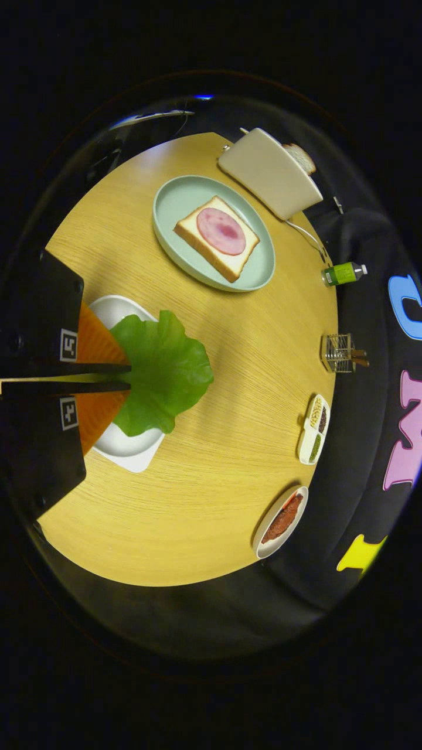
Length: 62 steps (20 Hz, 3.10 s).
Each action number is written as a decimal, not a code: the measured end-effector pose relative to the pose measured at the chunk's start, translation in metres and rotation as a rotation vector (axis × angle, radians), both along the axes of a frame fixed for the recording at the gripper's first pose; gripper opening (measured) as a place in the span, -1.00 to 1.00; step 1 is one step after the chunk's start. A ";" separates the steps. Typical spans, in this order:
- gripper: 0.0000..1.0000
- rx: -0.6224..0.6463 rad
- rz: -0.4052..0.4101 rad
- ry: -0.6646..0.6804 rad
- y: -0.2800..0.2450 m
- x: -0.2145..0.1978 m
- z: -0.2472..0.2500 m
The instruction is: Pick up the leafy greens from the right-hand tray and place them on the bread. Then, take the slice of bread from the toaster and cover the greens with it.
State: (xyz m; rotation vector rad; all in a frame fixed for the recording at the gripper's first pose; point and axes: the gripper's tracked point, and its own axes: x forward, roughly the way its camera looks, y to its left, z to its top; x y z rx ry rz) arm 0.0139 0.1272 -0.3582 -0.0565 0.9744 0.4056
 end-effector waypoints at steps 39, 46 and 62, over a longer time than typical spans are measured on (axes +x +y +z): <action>0.82 0.095 0.172 -0.187 0.198 0.042 0.114; 0.85 0.241 0.188 -0.457 0.211 0.035 0.228; 0.84 0.377 0.469 -0.555 0.431 0.001 0.350</action>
